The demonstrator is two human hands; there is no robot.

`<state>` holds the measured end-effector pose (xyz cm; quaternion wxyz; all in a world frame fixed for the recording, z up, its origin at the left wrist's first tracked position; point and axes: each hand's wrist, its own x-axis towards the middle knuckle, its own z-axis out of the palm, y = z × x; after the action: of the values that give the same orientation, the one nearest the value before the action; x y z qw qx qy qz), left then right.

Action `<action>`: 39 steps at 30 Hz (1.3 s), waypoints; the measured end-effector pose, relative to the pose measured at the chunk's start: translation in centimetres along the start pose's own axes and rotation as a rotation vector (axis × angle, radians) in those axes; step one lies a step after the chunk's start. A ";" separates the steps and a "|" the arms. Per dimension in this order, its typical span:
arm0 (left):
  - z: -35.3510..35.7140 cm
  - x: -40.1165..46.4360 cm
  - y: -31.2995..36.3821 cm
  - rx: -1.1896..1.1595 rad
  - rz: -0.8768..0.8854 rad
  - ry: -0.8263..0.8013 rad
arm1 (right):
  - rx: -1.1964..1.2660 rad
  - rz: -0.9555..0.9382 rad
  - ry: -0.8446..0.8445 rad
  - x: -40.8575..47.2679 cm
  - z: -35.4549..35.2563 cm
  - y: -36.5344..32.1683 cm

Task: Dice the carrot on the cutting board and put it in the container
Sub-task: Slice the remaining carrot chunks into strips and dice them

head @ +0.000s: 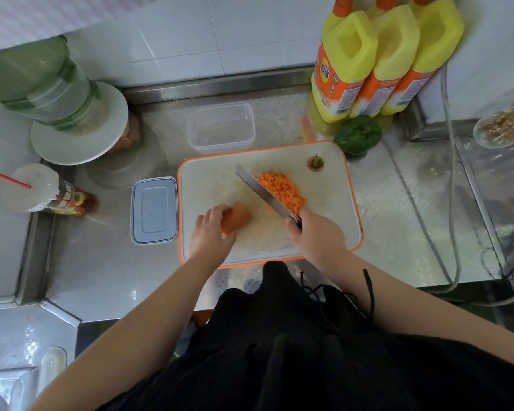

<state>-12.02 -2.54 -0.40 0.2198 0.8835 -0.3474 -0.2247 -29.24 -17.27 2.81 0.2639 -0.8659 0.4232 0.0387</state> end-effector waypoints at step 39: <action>-1.2 5.9 7.8 -0.092 0.101 0.078 | 0.011 0.037 0.477 -2.5 -0.5 6.3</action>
<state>-11.51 -11.62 3.34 0.2847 0.8618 -0.3720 -0.1946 -35.63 -18.87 1.31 0.1606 -0.8411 0.4896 -0.1642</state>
